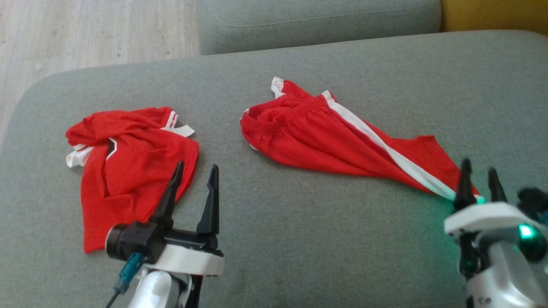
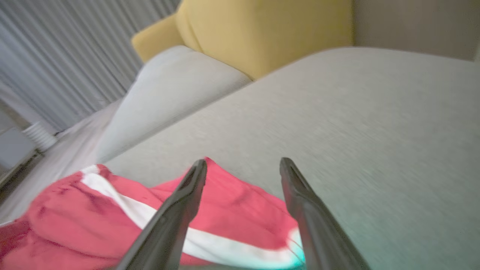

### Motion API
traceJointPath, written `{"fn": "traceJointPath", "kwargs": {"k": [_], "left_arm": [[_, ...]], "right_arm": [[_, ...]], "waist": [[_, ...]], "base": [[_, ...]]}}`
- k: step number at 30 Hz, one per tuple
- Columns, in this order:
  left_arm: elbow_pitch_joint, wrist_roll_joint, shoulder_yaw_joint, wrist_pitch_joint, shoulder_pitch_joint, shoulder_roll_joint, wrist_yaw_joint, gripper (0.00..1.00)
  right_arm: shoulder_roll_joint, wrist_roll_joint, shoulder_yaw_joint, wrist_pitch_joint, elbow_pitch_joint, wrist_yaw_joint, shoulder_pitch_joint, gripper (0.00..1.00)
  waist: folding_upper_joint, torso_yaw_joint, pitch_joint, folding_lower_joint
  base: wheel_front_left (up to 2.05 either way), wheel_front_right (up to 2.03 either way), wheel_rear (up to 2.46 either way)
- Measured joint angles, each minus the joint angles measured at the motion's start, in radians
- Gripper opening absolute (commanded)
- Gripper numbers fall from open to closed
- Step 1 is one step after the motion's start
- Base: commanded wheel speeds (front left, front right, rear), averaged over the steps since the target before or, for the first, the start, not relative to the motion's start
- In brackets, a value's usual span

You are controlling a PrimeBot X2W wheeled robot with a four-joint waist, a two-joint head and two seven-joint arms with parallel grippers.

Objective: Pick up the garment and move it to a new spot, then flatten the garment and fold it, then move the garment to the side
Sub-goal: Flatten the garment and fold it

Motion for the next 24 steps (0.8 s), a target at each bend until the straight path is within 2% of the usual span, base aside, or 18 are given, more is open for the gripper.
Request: {"fn": "traceJointPath", "kwargs": {"k": [4,8,12,15,18,24], "left_arm": [[0.001,0.004,-0.002,0.000,0.000,0.000,-0.001,1.00],[-0.001,0.003,-0.005,0.000,0.000,0.000,0.000,1.00],[-0.002,0.003,-0.008,0.000,0.000,0.000,0.000,1.00],[-0.002,0.003,-0.008,0.000,0.000,0.000,0.000,1.00],[0.002,0.003,-0.009,0.000,0.000,0.000,0.000,1.00],[0.002,0.002,-0.015,0.000,-0.017,0.000,0.000,1.00]], "right_arm": [[0.000,0.012,0.126,-0.021,-0.108,0.000,-0.010,1.00],[0.000,0.006,0.262,-0.029,-0.268,0.000,0.034,1.00],[0.000,-0.058,0.347,-0.029,-0.387,0.000,0.124,1.00],[0.000,-0.127,0.367,-0.029,-0.424,0.000,0.169,1.00],[0.000,-0.146,0.357,-0.029,-0.445,0.000,0.176,1.00],[0.000,-0.198,0.322,-0.029,-0.422,0.000,0.148,1.00]], "waist": [[0.0000,0.003,-0.005,0.0000],[0.0000,0.013,-0.004,0.0000],[0.0000,0.029,0.001,0.0000],[0.0000,0.046,0.007,-0.0001],[0.0000,0.073,0.018,0.0000],[0.0000,0.105,0.049,-0.0001]], "base": [[0.00,0.00,0.00],[0.00,0.00,0.00],[0.00,0.00,0.00],[0.00,0.00,0.00],[0.00,0.00,0.00],[0.00,0.00,0.00]]}}
